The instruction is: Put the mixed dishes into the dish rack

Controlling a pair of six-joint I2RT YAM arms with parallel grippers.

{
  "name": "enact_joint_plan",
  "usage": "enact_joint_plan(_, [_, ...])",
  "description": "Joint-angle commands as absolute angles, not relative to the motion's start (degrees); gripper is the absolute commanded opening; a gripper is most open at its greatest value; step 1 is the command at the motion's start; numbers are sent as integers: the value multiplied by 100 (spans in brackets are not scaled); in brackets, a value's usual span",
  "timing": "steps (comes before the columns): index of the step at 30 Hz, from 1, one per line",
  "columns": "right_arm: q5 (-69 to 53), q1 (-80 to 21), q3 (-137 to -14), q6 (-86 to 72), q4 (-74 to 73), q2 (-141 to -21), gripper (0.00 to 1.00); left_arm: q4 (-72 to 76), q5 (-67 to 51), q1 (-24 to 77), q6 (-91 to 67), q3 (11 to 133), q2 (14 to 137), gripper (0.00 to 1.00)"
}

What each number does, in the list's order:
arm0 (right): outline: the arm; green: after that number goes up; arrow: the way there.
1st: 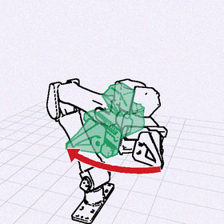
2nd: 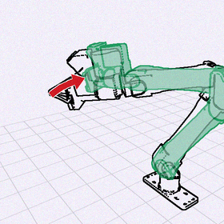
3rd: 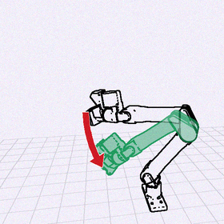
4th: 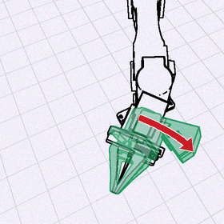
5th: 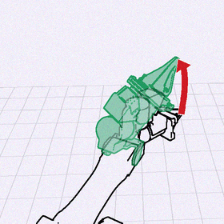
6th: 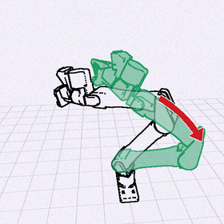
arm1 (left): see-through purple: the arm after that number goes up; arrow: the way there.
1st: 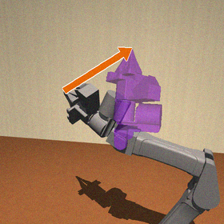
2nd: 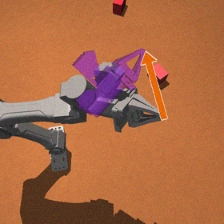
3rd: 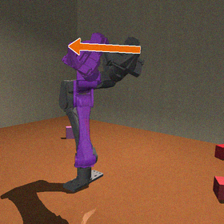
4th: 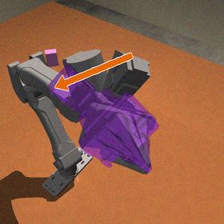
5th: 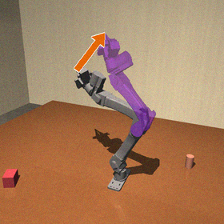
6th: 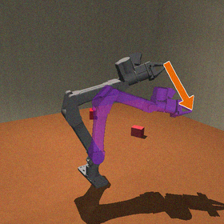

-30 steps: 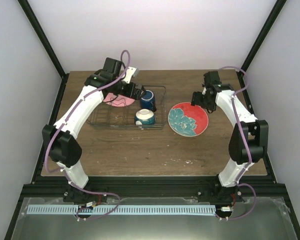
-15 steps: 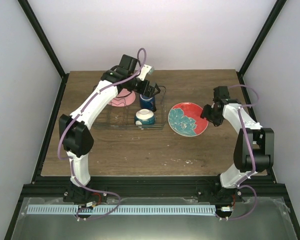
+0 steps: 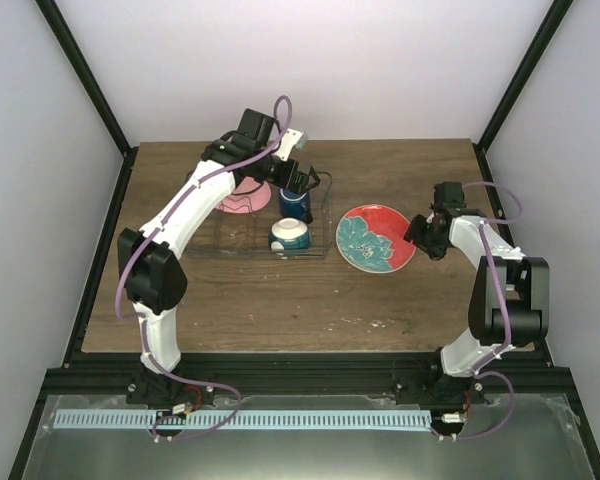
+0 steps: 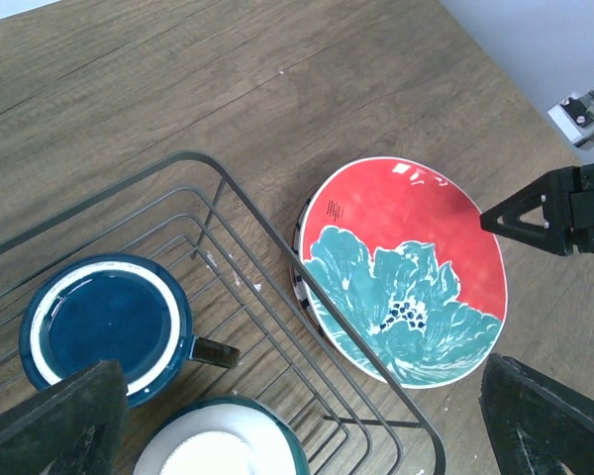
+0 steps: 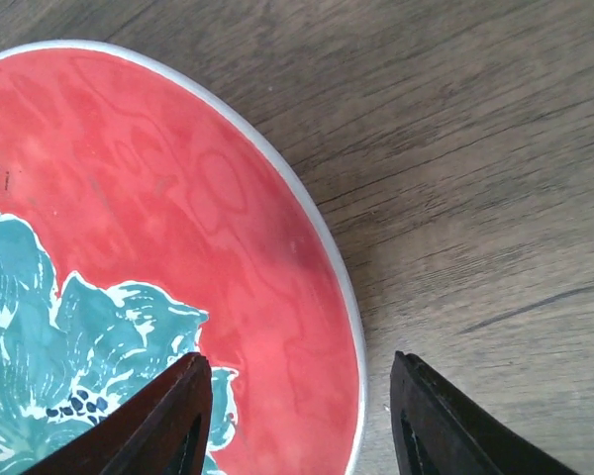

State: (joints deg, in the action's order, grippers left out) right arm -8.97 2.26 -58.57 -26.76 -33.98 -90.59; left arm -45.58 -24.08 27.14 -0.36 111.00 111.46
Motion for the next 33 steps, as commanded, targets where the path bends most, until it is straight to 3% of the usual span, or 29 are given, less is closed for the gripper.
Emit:
enact_joint_plan(1, [-1360,391,-5624,-2898,-2934,-9193,50,-4526,-2358,2707,21,11234,11259,99])
enact_joint_plan(8, [-1648,422,-5175,-3075,-2453,-9193,49,-4565,-2299,2703,31,11249,11292,99])
enact_joint_plan(12, [-1830,422,-4895,-3127,-2115,-9192,43,-4603,-2244,2707,48,11267,11341,99])
enact_joint_plan(18, [-1965,422,-4721,-3123,-1906,-9153,20,-4665,-2201,2707,48,11292,11389,99])
enact_joint_plan(24, [-1719,422,-5066,-2887,-2342,-9056,8,-4689,-2191,2707,46,11319,11423,99])
enact_joint_plan(33, [-1458,422,-5483,-2597,-2984,-8922,5,-4720,-2142,2707,85,11296,11432,99])
